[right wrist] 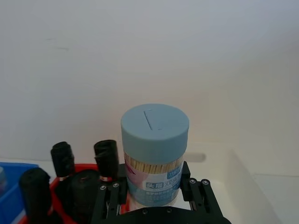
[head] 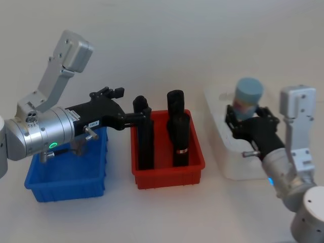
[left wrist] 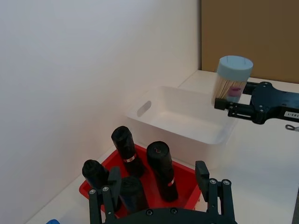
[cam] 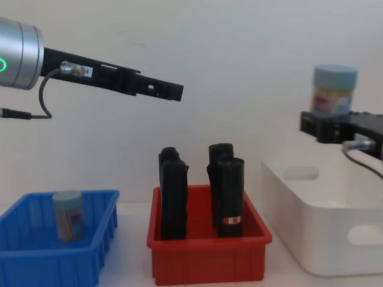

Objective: Pick the cotton swabs from the blue box and place them into the white box.

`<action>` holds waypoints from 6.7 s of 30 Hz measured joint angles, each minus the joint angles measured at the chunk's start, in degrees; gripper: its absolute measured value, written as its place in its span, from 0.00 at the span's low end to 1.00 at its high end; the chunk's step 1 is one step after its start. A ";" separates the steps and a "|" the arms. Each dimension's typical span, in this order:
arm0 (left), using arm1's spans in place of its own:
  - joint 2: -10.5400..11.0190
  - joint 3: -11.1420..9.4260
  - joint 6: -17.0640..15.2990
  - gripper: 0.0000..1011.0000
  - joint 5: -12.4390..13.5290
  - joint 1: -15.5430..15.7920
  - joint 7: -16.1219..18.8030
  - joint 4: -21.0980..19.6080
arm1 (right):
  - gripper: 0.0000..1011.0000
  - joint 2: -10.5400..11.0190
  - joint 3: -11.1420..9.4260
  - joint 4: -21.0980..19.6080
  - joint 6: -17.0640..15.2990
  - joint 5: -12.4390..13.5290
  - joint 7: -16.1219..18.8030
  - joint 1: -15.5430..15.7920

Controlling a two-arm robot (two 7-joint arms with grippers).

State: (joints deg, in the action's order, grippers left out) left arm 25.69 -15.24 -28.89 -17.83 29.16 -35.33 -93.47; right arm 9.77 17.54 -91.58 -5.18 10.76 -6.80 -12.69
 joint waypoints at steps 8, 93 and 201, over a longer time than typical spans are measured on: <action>0.00 0.00 0.00 0.99 0.00 0.00 0.00 0.00 | 0.62 2.01 -2.33 0.94 1.16 1.31 -1.66 0.42; -0.03 -0.05 0.19 0.99 0.01 -0.09 0.23 0.00 | 0.99 -0.70 -6.11 25.73 11.29 3.41 11.18 -15.16; -3.79 -10.78 28.09 0.99 6.35 -15.56 34.70 0.29 | 0.99 4.90 -3.70 6.47 6.16 0.23 21.88 0.99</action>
State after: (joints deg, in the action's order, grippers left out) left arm 21.90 -26.02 -0.80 -11.48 13.59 -0.63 -93.18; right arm 14.66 13.84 -85.12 0.98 10.99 15.08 -11.69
